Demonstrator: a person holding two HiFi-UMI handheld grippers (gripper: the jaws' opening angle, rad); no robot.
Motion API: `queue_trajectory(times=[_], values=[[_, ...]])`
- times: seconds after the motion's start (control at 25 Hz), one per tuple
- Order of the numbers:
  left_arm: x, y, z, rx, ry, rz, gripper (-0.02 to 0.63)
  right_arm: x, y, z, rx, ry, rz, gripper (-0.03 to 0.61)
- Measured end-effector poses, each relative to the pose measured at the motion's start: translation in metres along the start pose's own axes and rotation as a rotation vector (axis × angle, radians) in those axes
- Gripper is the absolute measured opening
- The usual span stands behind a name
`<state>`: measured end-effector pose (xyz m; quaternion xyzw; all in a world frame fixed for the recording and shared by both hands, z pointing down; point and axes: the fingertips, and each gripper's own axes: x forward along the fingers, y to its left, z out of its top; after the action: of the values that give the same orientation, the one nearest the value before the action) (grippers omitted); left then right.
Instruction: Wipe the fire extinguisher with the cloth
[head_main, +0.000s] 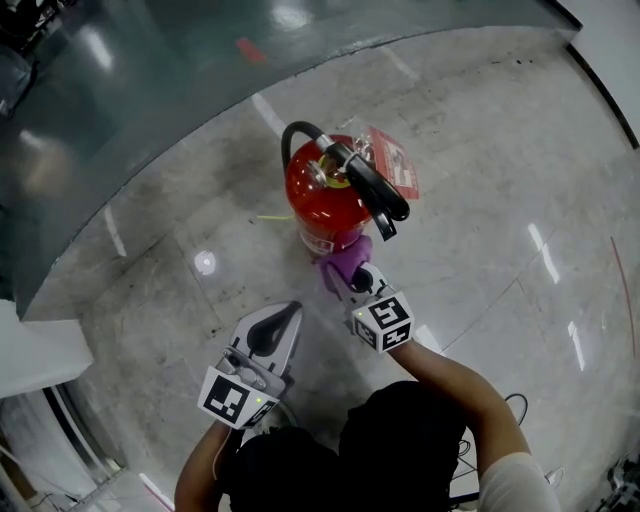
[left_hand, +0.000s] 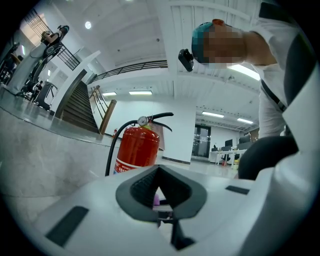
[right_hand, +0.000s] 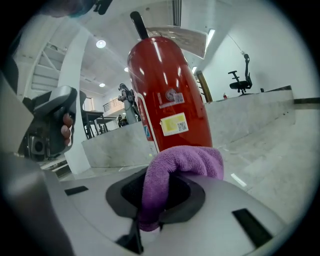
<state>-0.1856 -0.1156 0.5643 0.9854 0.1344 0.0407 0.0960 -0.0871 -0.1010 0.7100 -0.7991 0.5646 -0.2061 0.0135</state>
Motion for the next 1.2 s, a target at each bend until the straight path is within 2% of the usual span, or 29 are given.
queue_trajectory(times=[0.12,0.68,0.96,1.2], values=[[0.001,-0.001,0.004,0.005,-0.027,-0.005,0.005,-0.005,0.006,0.018,0.007,-0.014,0.015,0.055],[0.000,0.005,0.008,0.002,-0.041,0.010,0.005,-0.024,0.023,0.072,0.014,-0.020,0.037,0.055],[0.000,0.002,0.007,-0.006,-0.041,0.005,0.005,-0.038,0.037,0.116,0.021,-0.065,0.079,0.055],[0.003,-0.002,0.012,-0.002,-0.048,-0.010,0.005,-0.048,0.048,0.147,-0.028,-0.092,0.098,0.055]])
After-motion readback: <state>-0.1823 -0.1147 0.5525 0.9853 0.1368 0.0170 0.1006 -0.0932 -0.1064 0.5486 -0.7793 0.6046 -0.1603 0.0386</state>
